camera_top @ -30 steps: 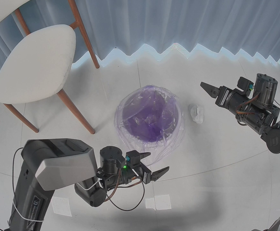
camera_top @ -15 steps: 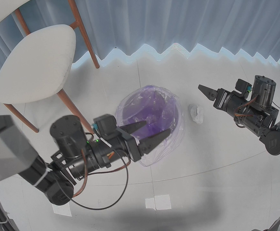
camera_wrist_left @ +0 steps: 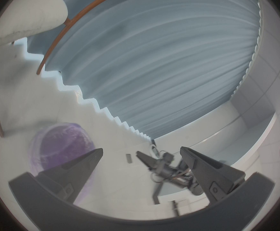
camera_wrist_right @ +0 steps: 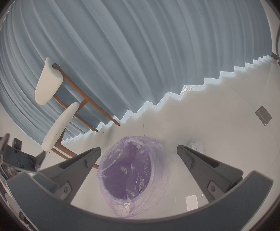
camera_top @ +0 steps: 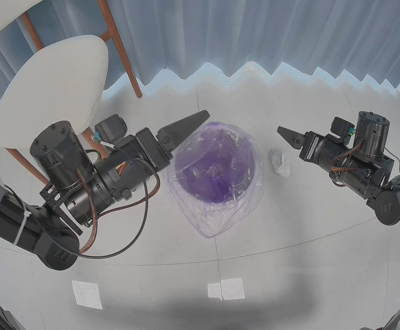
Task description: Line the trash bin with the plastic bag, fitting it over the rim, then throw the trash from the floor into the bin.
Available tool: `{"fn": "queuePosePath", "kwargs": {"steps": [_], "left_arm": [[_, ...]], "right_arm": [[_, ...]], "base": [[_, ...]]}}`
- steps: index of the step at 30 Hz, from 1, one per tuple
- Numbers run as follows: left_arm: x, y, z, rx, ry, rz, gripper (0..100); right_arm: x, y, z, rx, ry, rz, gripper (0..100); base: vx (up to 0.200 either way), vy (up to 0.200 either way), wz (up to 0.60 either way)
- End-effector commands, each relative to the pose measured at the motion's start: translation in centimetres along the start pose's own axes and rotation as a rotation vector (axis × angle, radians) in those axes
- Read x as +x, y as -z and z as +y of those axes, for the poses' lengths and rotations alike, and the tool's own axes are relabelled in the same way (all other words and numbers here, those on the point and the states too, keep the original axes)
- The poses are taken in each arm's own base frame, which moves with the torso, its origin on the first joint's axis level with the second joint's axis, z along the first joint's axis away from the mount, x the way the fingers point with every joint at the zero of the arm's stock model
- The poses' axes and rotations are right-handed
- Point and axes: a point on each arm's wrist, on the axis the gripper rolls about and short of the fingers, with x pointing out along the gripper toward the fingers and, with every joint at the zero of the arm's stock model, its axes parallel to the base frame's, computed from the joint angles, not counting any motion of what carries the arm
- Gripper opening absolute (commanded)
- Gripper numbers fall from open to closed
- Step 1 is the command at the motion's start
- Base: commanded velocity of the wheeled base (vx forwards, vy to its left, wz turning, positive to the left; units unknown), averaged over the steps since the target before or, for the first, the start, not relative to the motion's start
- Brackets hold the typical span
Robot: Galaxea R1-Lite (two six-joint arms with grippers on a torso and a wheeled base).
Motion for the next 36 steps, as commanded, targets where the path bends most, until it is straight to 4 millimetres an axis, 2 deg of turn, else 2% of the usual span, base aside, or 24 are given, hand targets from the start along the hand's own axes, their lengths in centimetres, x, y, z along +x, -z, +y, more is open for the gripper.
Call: {"fn": "queuePosePath", "kwargs": {"steps": [1, 3, 4, 5, 7, 8, 12, 15, 21, 24, 26, 36], "left_arm": [[0.6, 4.6, 6.2, 0.150, -0.203, 0.116, 100], [1.0, 5.5, 8.5, 0.139, -0.258, 0.127, 100], [1.0, 5.5, 8.5, 0.139, -0.258, 0.127, 100], [1.4, 5.7, 10.9, 0.137, -0.312, 0.113, 100], [1.7, 5.8, 12.1, 0.142, -0.349, 0.091, 100], [2.1, 6.2, 13.7, 0.144, -0.411, 0.066, 100], [3.4, 7.1, 16.0, 0.092, -0.479, -0.019, 100], [4.1, 6.9, 16.7, 0.014, -0.493, -0.087, 100], [3.5, 6.0, 17.5, 0.004, -0.516, -0.111, 100], [3.3, 6.0, 17.8, 0.001, -0.525, -0.111, 100], [3.1, 6.6, 18.8, -0.001, -0.541, -0.101, 100], [3.1, 6.7, 20.9, 0.008, -0.539, -0.139, 100]], "right_arm": [[0.0, 0.3, 0.2, -0.001, -0.005, 0.007, 100], [0.1, 0.3, 0.1, -0.001, -0.004, 0.007, 100], [0.1, 0.3, 0.1, -0.001, -0.004, 0.007, 100], [0.0, 0.3, 0.1, -0.001, -0.004, 0.007, 100], [0.0, 0.2, 0.1, -0.001, -0.004, 0.005, 100], [0.0, 0.1, 0.2, 0.000, -0.005, 0.002, 100], [-0.1, 0.1, 0.2, -0.001, -0.005, 0.002, 100], [-0.1, 0.1, 0.2, -0.001, -0.006, 0.001, 100], [-0.2, 0.0, 0.2, -0.001, -0.007, -0.002, 100], [-0.1, 0.1, 0.2, -0.001, -0.006, -0.001, 100], [-0.1, 0.1, 0.2, -0.001, -0.006, 0.001, 100], [-0.1, 0.2, 0.2, -0.001, -0.007, 0.003, 100]], "base": [[0.000, 0.000, 0.00], [0.000, 0.000, 0.00], [0.000, 0.000, 0.00], [0.000, 0.000, 0.00], [0.000, 0.000, 0.00], [0.000, 0.000, 0.00], [0.000, 0.000, 0.00], [0.000, 0.000, 0.00], [0.000, 0.000, 0.00], [0.000, 0.000, 0.00], [0.000, 0.000, 0.00], [0.000, 0.000, 0.00]]}}
